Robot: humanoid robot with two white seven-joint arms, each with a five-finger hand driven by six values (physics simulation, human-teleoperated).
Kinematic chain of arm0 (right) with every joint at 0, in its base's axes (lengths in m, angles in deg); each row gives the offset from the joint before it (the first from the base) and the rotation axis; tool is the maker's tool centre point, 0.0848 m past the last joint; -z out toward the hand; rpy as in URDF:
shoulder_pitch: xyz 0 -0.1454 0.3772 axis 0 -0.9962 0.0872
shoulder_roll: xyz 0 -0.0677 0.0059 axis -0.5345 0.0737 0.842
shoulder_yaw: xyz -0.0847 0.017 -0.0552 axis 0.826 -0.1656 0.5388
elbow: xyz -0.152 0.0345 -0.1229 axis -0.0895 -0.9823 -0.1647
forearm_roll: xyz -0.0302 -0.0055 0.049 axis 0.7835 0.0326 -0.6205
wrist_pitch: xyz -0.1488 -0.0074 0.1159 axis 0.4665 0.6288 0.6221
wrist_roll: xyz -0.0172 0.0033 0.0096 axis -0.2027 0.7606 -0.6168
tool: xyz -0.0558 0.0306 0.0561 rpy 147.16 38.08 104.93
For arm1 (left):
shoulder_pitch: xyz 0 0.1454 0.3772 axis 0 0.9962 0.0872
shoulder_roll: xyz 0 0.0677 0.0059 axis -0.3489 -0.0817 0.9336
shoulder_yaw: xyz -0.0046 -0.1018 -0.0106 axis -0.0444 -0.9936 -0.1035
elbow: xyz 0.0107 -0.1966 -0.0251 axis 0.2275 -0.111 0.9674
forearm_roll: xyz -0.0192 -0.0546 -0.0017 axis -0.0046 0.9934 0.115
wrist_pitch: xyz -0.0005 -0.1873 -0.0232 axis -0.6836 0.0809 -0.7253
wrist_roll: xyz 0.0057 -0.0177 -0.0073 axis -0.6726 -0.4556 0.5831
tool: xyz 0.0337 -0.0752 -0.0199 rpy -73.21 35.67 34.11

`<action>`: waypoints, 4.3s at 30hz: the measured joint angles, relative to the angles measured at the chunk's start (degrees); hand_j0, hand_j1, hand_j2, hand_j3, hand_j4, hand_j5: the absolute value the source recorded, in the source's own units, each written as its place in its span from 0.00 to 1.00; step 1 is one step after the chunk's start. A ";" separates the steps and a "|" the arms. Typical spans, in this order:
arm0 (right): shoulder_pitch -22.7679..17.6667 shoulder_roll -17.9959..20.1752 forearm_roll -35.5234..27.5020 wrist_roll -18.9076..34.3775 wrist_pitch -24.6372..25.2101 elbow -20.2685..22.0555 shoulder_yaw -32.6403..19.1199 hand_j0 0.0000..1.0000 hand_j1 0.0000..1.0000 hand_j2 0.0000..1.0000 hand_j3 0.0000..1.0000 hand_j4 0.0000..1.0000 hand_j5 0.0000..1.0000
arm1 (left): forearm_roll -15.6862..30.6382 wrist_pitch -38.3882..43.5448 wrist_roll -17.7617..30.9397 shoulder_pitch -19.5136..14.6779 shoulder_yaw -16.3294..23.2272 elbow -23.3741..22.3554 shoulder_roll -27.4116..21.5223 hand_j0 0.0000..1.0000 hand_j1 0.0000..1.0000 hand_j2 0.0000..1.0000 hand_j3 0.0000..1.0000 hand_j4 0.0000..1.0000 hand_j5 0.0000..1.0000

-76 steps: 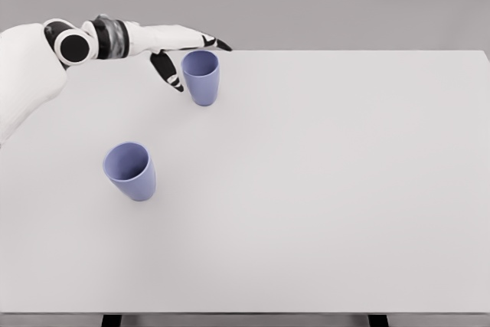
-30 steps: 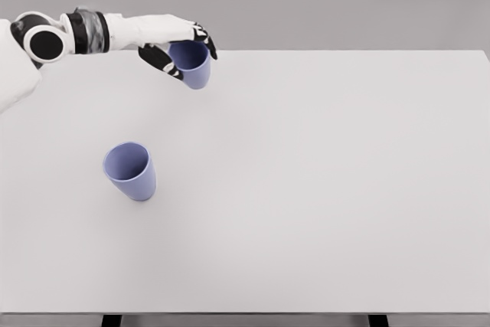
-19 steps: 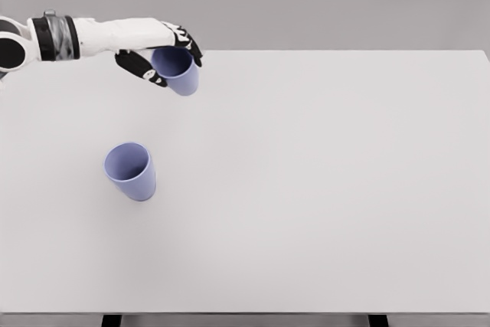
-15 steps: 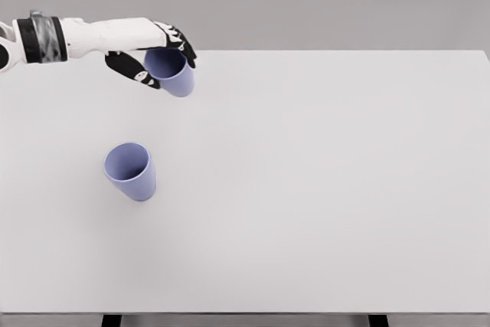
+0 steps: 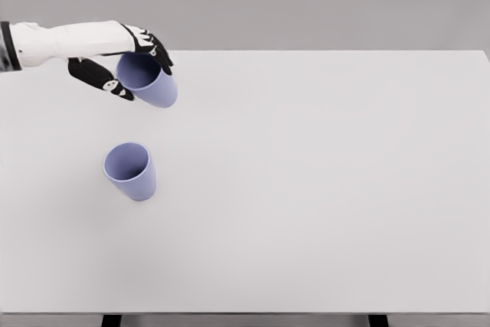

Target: Place the right cup on the left cup with left arm

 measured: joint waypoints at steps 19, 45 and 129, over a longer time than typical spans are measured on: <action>0.00 0.00 0.00 0.00 0.00 0.00 0.00 1.00 1.00 1.00 1.00 1.00 1.00 | 4.44 0.00 -0.21 -1.41 -0.63 15.14 -14.63 0.65 0.65 0.65 0.65 0.65 0.65; 0.00 0.00 0.00 0.00 0.00 0.00 0.00 1.00 1.00 1.00 1.00 1.00 1.00 | 6.08 0.00 0.27 -1.14 -0.07 21.66 -20.56 0.66 0.66 0.66 0.66 0.66 0.66; 0.00 0.00 0.00 0.00 0.00 0.01 0.00 1.00 1.00 1.00 1.00 1.00 1.00 | 4.37 -0.02 7.49 3.60 0.63 17.08 -16.17 0.79 0.79 0.79 0.79 0.79 0.79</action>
